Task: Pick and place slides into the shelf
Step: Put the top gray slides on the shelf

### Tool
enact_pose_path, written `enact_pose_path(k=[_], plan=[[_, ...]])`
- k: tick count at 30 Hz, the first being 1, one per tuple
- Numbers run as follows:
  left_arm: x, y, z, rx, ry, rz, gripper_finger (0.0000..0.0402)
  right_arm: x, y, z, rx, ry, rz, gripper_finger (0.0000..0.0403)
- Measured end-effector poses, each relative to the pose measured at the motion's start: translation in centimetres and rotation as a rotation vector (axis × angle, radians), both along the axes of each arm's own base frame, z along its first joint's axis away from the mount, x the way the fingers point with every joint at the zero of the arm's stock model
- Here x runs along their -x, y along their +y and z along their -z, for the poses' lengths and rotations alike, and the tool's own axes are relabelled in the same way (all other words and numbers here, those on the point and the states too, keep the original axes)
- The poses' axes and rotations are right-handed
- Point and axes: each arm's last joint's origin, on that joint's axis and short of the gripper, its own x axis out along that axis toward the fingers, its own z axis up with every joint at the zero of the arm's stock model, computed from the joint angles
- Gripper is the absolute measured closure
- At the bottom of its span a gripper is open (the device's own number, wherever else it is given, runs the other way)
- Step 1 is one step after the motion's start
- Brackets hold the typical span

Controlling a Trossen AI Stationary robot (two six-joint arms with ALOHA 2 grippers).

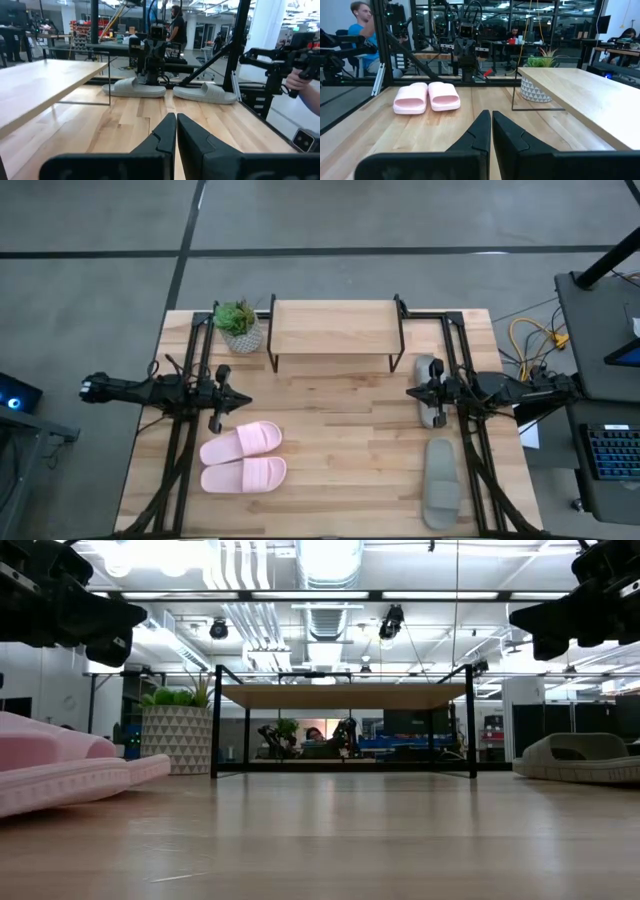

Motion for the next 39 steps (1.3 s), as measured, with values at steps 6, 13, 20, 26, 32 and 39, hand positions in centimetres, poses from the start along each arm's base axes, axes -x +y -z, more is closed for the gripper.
enact_pose_path(k=[6, 13, 20, 26, 32, 39], plan=[[0.0, 0.1, -0.4, -0.089, -0.04, -0.033, 0.0402, 0.0, 0.0, -0.6, 0.035, -0.065, 0.006, 0.0392], [0.0, 0.2, -1.7, -0.192, -0.173, -0.087, 0.0367, -0.1, -0.2, -2.3, 0.189, -0.078, 0.101, 0.0336], [0.1, 0.5, -1.8, -0.232, -0.162, -0.204, 0.0268, -0.6, -0.4, -4.9, 0.243, 0.081, 0.186, 0.0251], [0.2, 0.6, -2.3, -0.204, -0.211, -0.23, 0.0224, -1.3, -0.3, -7.3, 0.175, 0.268, 0.173, 0.0232], [0.2, 0.6, -2.4, -0.201, -0.226, -0.232, 0.0222, -3.5, 0.3, -9.6, 0.064, 0.364, 0.167, 0.0242], [0.2, 0.6, -2.4, -0.201, -0.222, -0.231, 0.0222, -5.7, 1.5, -10.8, 0.05, 0.707, 0.252, 0.0245]])
